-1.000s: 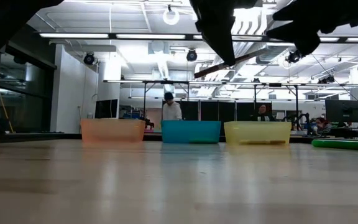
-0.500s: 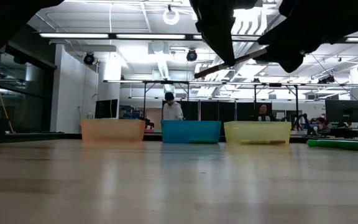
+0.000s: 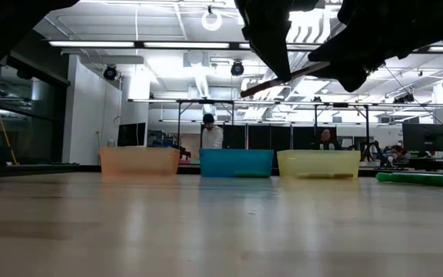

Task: Pick & Place Markers
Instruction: Put the brown marker into the yellow bin

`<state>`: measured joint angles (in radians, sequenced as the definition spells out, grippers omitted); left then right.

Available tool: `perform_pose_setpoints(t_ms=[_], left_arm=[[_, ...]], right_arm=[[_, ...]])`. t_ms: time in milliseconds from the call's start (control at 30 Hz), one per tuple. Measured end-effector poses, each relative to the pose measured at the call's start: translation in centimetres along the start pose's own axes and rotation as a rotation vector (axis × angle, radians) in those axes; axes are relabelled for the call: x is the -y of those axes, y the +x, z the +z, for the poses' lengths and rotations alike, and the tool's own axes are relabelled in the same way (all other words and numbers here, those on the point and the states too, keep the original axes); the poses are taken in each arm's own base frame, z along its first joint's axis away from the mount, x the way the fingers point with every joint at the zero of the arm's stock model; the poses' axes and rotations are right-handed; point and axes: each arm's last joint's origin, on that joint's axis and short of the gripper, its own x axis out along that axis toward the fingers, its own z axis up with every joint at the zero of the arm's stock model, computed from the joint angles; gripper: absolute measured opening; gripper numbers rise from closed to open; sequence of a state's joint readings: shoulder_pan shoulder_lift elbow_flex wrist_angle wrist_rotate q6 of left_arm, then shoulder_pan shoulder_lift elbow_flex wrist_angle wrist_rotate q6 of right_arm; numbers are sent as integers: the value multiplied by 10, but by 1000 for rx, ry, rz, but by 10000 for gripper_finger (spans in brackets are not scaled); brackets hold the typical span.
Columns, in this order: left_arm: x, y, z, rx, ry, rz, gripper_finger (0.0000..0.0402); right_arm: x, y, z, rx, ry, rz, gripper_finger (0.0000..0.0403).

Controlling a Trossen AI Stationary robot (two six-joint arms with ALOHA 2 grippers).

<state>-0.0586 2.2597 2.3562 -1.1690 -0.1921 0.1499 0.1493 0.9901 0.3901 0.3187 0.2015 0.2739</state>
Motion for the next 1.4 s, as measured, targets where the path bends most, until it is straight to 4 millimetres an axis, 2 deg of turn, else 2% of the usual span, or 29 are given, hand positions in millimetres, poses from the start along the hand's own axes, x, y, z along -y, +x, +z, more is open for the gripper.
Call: perform_pose_setpoints(t_ms=[567,800,900,1167,1400], left_arm=[[0,0,0,-1,-5,-2,19],[0,0,0,0,-4,-2,19],[0,0,0,-1,-8,-2,19],[0,0,0,1,-20,1,85],[0,0,0,-2,-22,5,96]], right_arm=[[1,0,-3,-26,-19,-7,29],[0,0,-3,-27,9,3,42],[0,0,-3,-30,16,2,25],[0,0,-2,-26,35,12,24],[0,0,-2,-24,63,2,24]])
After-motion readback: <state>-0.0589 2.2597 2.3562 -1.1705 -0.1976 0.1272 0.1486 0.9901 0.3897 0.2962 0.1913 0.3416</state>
